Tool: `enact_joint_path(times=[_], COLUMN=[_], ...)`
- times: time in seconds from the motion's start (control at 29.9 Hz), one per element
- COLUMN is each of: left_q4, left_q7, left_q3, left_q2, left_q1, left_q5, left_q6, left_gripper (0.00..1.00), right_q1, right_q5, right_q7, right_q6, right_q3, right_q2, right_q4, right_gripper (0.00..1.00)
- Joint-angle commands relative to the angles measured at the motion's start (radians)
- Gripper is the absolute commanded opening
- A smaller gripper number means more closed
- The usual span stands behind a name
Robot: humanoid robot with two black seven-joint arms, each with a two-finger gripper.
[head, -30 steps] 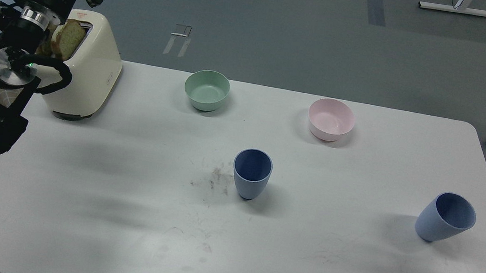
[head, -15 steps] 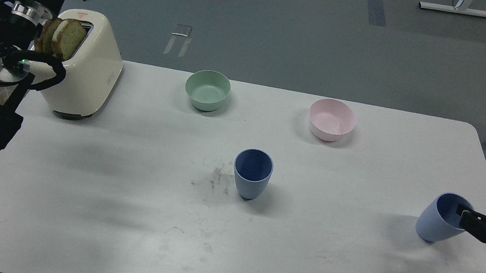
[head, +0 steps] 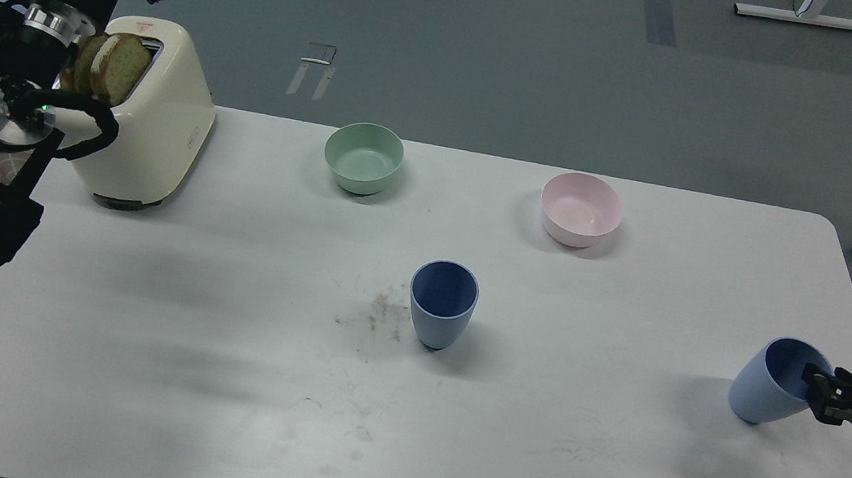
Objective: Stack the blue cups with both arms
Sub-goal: 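Lift the blue cup with the right gripper and swing it over the center cup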
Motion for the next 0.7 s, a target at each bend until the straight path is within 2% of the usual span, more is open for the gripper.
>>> enact_joint_path(times=[0.0, 0.13, 0.4, 0.53, 0.67], left_q4=[0.000, 0.000, 0.000, 0.000, 0.000], left_q7=[0.000, 0.000, 0.002, 0.002, 0.002], left_q3=[0.004, 0.004, 0.004, 0.001, -0.002], left_q2=[-0.002, 0.003, 0.009, 0.012, 0.013], left_q1=[0.001, 0.001, 0.000, -0.002, -0.003], left_q5=[0.002, 0.002, 0.003, 0.002, 0.003], left_q6=[0.000, 0.000, 0.000, 0.000, 0.000], left_gripper=[0.98, 0.98, 0.98, 0.98, 0.98], right_q1=[0.000, 0.002, 0.019, 0.037, 0.169], right_q5=[0.000, -0.001, 0.023, 0.120, 0.224], right_q7=[0.000, 0.000, 0.017, 0.018, 0.015], right_q6=[0.000, 0.000, 0.000, 0.000, 0.000], right_q3=[-0.003, -0.002, 0.021, 0.061, 0.057], right_q2=[0.004, 0.010, 0.013, 0.013, 0.002], right_q4=[-0.001, 0.000, 0.006, 0.034, 0.071], right_gripper=[0.23, 0.00, 0.00, 0.00, 0.00])
